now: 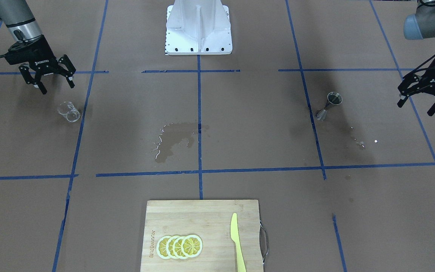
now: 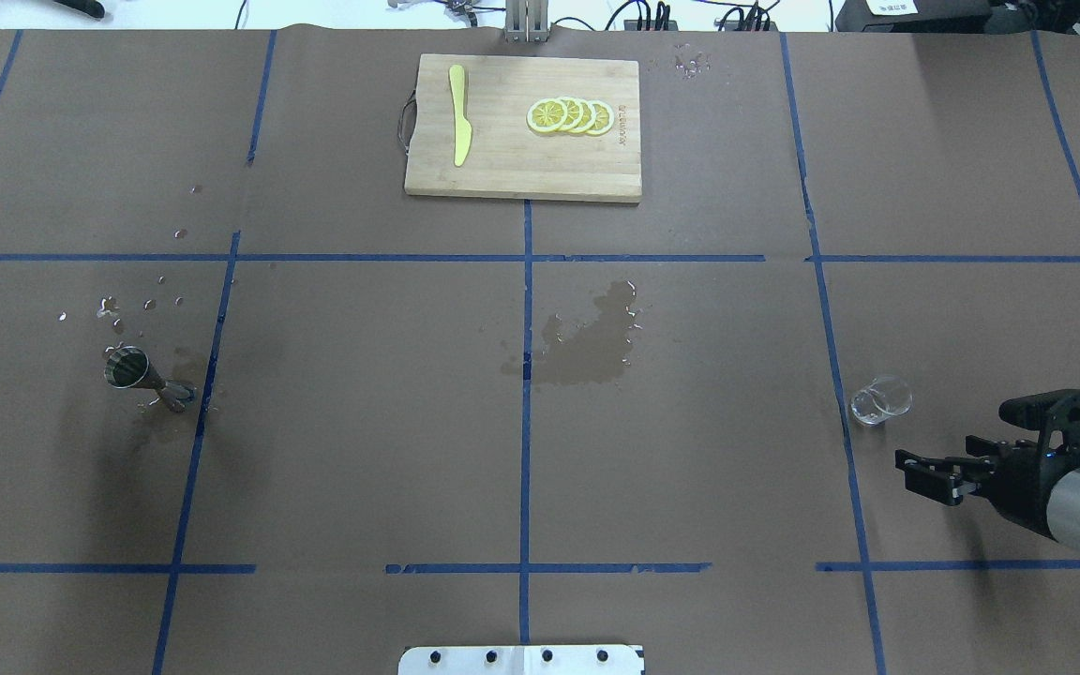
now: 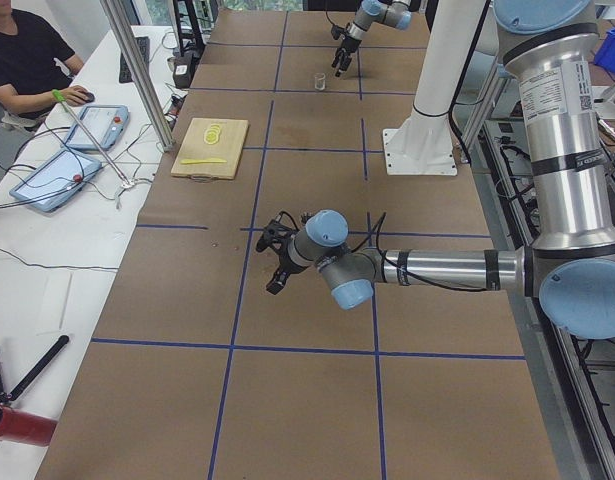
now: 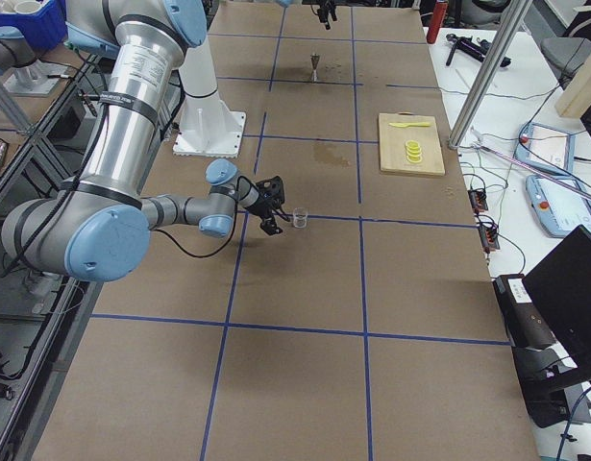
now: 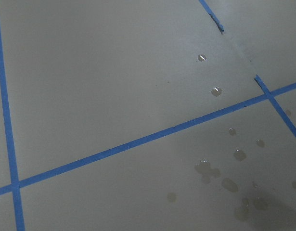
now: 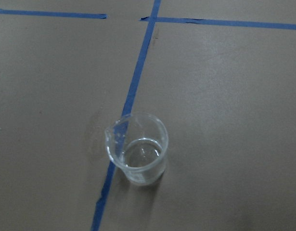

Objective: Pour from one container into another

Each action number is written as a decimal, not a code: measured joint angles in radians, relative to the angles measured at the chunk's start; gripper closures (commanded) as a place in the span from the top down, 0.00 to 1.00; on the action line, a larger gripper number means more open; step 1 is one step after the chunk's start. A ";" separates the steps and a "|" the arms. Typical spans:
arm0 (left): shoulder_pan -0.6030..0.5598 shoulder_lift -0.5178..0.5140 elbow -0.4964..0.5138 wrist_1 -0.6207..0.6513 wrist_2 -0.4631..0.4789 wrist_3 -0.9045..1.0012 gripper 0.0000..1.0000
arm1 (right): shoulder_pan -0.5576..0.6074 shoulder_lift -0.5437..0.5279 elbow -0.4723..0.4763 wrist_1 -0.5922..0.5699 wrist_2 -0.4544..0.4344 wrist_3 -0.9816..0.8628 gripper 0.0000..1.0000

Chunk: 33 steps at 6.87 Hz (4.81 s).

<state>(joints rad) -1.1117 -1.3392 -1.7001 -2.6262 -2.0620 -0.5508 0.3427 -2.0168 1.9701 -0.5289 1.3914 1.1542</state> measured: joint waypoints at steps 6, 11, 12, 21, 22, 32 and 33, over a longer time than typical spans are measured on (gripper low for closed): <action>-0.146 -0.068 0.051 0.233 -0.049 0.254 1.00 | 0.760 0.051 -0.164 -0.161 0.714 -0.651 1.00; -0.308 -0.166 -0.042 0.819 -0.252 0.424 1.00 | 1.092 0.236 -0.121 -0.758 0.996 -0.994 1.00; -0.312 -0.150 -0.056 0.860 -0.293 0.425 1.00 | 1.107 0.254 -0.069 -0.915 0.993 -1.108 1.00; -0.318 -0.122 -0.105 0.839 -0.345 0.427 1.00 | 1.162 0.259 -0.001 -1.266 0.945 -1.326 1.00; -0.325 -0.137 -0.107 0.866 -0.346 0.448 1.00 | 1.162 0.255 -0.004 -1.266 0.945 -1.324 1.00; -0.501 -0.152 -0.099 1.104 -0.208 0.742 1.00 | 1.161 0.267 -0.070 -1.193 0.936 -1.319 1.00; -0.501 -0.151 -0.099 1.104 -0.210 0.741 1.00 | 1.161 0.268 -0.072 -1.193 0.936 -1.318 1.00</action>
<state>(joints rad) -1.6127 -1.4907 -1.7989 -1.5226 -2.2717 0.1900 1.5033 -1.7493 1.8986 -1.7215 2.3275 -0.1639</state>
